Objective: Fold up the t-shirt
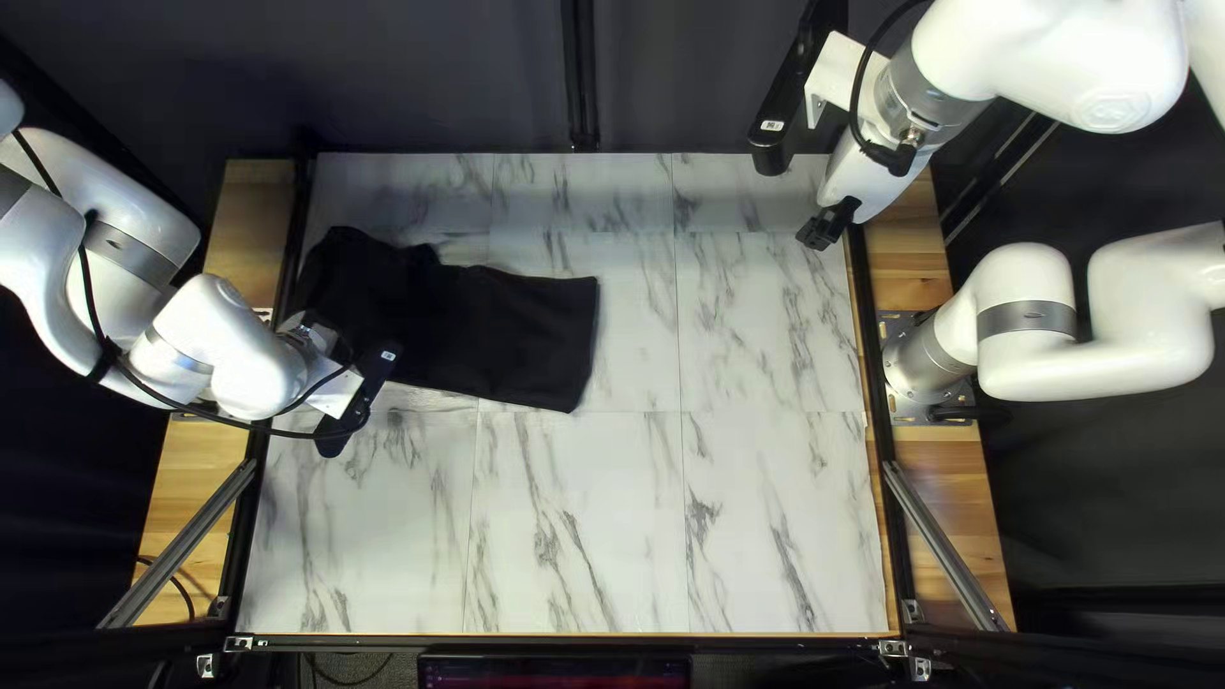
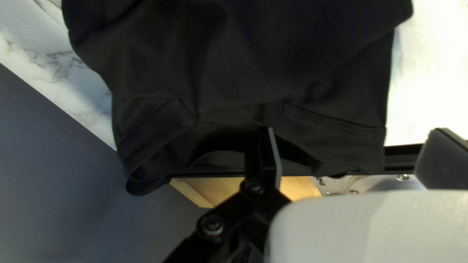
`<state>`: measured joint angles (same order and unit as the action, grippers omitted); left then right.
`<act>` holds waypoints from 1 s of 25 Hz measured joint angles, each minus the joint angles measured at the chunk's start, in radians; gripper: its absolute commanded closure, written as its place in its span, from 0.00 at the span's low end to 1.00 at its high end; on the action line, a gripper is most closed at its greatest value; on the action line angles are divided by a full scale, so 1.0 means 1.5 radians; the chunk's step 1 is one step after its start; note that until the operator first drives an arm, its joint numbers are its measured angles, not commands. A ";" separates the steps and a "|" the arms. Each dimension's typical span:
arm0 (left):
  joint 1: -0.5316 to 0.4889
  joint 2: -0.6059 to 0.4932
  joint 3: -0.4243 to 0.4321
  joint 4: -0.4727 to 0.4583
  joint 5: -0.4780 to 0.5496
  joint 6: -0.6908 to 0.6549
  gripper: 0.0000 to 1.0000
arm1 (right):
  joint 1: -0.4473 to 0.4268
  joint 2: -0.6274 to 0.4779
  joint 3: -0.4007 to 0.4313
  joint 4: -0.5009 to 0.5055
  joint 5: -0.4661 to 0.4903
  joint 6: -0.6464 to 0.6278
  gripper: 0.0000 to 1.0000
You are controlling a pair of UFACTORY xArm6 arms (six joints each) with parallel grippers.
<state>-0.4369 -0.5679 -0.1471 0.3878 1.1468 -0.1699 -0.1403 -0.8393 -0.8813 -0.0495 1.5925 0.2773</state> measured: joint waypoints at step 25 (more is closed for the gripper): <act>0.057 -0.033 0.033 0.011 -0.010 0.055 1.00 | 0.000 0.000 0.000 0.000 0.000 0.000 0.00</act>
<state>-0.3521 -0.6171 -0.0983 0.4039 1.1314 -0.0874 -0.1403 -0.8393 -0.8813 -0.0495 1.5925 0.2773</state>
